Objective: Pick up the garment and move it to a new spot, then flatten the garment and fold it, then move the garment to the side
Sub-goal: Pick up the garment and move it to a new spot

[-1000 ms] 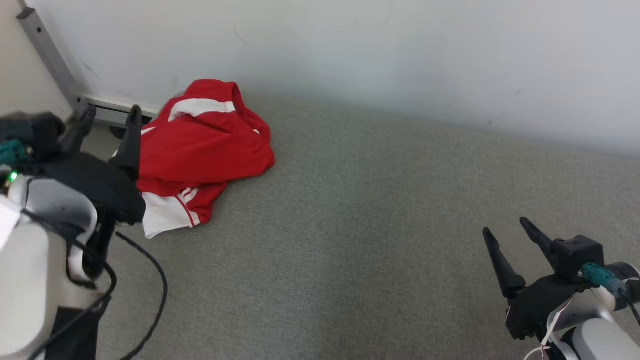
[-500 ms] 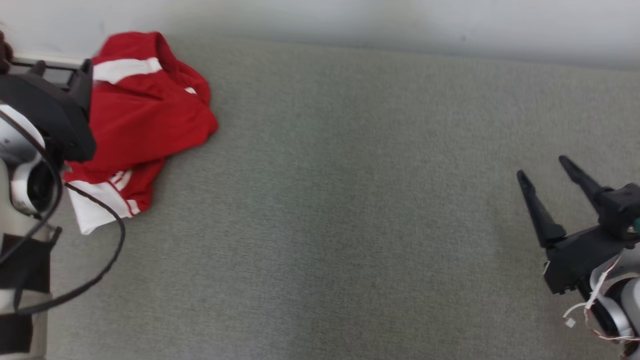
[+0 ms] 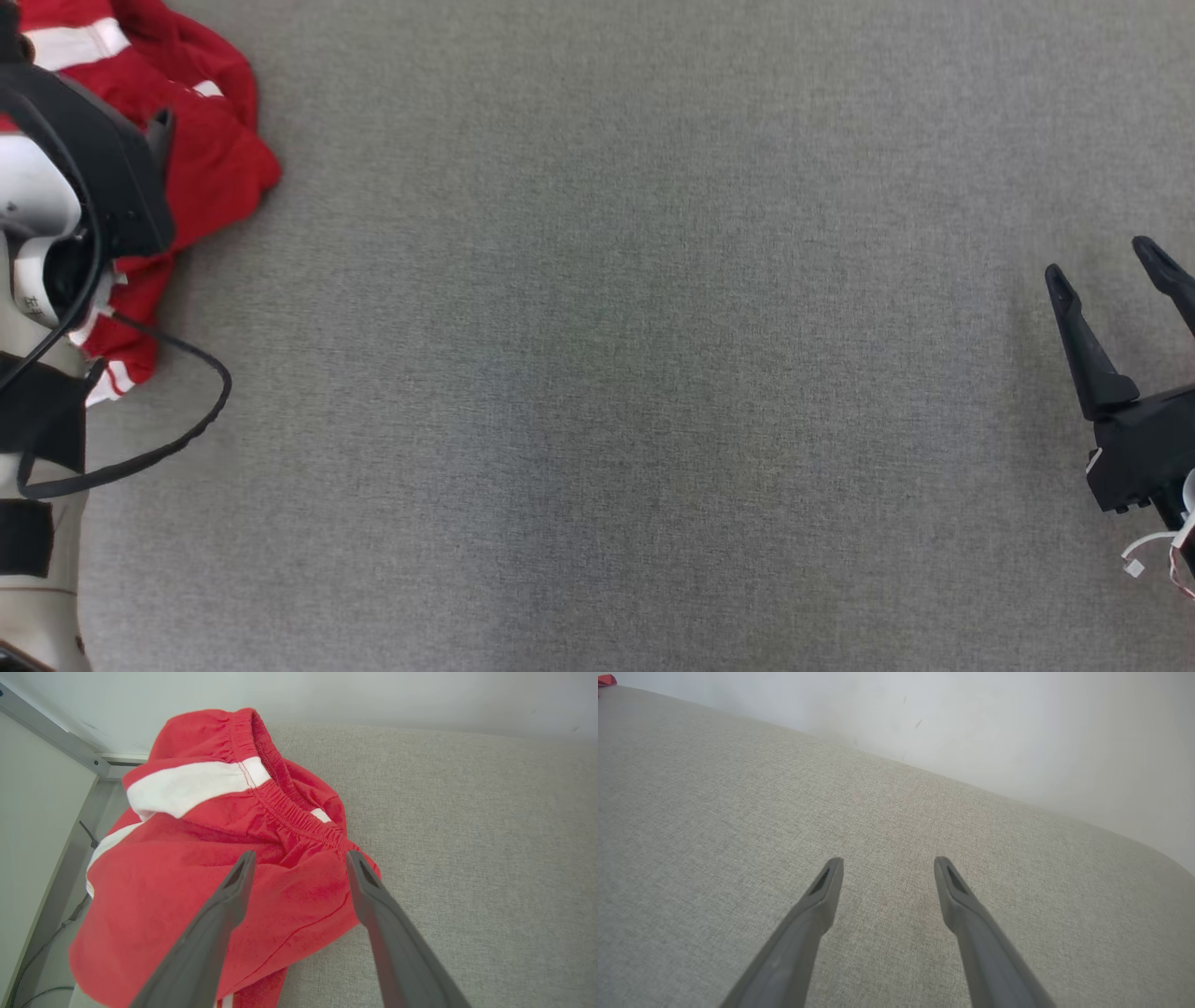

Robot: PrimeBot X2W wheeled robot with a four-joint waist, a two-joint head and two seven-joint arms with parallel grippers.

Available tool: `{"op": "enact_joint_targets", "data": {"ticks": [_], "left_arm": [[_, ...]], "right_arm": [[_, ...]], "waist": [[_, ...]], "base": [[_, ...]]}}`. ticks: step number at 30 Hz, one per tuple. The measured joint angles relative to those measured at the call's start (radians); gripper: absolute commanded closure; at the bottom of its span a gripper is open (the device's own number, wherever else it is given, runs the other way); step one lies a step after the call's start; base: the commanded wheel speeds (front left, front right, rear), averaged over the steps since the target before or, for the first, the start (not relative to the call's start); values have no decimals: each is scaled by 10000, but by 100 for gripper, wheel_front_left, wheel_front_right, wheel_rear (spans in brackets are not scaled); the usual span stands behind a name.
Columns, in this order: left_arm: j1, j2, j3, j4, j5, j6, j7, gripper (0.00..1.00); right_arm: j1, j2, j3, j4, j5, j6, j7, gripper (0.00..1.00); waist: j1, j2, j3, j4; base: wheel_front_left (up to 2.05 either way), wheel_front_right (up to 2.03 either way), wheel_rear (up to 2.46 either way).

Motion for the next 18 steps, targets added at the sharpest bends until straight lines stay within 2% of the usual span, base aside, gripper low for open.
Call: {"op": "enact_joint_targets", "data": {"ticks": [5,11,12,13,14,18], "left_arm": [[-164,167,-560,1018,523,-48,583,0],[-626,178,-428,1894,401,-46,844,0],[-620,79,-395,2006,295,-46,884,17],[-615,-58,-439,2142,274,-100,897,70],[-612,-163,-487,2220,276,-117,918,100],[-789,-261,-642,2418,272,-215,913,100]], "right_arm": [[2,-67,-155,-171,90,-31,77,0],[32,-159,-314,-389,98,-79,86,0],[49,-196,-374,-397,117,-84,86,0],[65,-247,-431,-385,150,-86,84,0],[72,-282,-468,-385,165,-90,82,0],[85,-282,-489,-334,167,-132,73,0]], "waist": [[0,1,445,-158],[-1,0,750,-269],[-2,-1,794,-282],[-2,-1,832,-292],[-2,0,861,-296],[-2,-1,860,-262]], "base": [[0,0,0],[0,0,0],[0,0,0],[0,0,0],[0,0,0],[0,0,0]]}}
